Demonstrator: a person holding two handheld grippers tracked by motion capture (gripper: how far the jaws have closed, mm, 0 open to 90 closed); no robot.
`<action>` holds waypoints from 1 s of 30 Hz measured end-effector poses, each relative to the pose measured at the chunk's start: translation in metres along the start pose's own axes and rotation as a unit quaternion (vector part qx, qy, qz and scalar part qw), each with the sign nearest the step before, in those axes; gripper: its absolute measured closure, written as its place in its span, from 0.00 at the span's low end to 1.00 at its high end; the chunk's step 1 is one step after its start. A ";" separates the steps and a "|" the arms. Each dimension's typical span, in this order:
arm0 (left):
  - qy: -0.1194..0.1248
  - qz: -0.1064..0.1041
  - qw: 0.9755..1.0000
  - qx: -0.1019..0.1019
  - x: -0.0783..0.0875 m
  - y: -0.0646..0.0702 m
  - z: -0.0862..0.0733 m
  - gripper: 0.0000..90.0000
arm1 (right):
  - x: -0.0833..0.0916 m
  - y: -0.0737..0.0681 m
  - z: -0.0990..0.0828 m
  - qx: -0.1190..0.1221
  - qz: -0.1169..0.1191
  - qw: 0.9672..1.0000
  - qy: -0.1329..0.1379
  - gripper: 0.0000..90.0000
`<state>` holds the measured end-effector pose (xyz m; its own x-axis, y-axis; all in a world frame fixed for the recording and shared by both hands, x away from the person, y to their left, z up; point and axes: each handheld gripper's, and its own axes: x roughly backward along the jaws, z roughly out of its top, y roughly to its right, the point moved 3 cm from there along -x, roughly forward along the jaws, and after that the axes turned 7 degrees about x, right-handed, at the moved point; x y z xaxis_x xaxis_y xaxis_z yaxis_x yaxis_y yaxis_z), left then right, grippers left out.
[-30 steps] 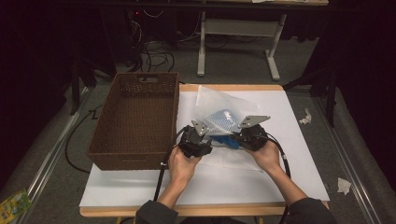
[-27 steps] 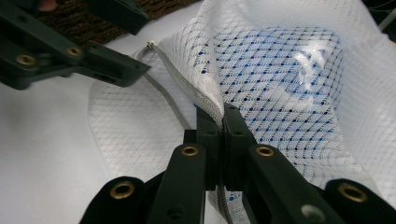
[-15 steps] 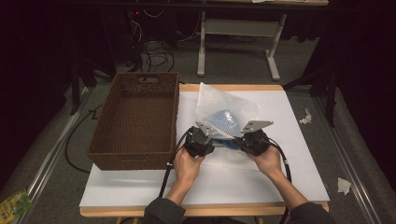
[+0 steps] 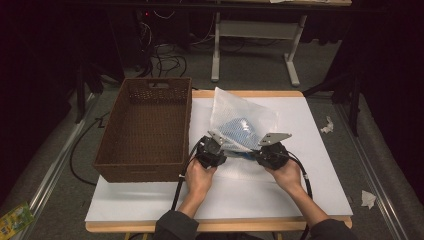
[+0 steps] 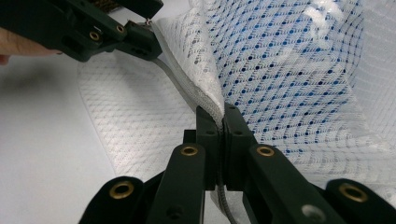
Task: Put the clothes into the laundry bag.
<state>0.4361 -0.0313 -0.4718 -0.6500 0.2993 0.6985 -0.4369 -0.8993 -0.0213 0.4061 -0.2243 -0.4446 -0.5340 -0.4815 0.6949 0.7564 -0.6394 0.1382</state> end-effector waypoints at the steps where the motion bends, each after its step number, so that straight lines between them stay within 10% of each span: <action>1: -0.001 -0.002 1.000 0.004 0.000 -0.001 0.000 0.61 | -0.001 0.000 -0.001 0.003 -0.001 1.000 0.001 0.98; 15: -0.027 -0.006 1.000 0.009 0.001 -0.003 -0.007 0.93 | -0.007 -0.002 -0.006 0.005 -0.005 1.000 -0.008 0.97; 30: -0.009 -0.024 1.000 -0.008 0.024 0.002 -0.012 0.94 | -0.013 -0.002 -0.016 -0.001 -0.020 0.999 -0.026 0.88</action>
<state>0.4125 -0.0217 -0.4643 -0.6162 0.3365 0.7121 -0.4777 -0.8785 0.0018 0.4051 -0.2266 -0.4651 -0.5443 -0.4234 0.7242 0.7337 -0.6589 0.1662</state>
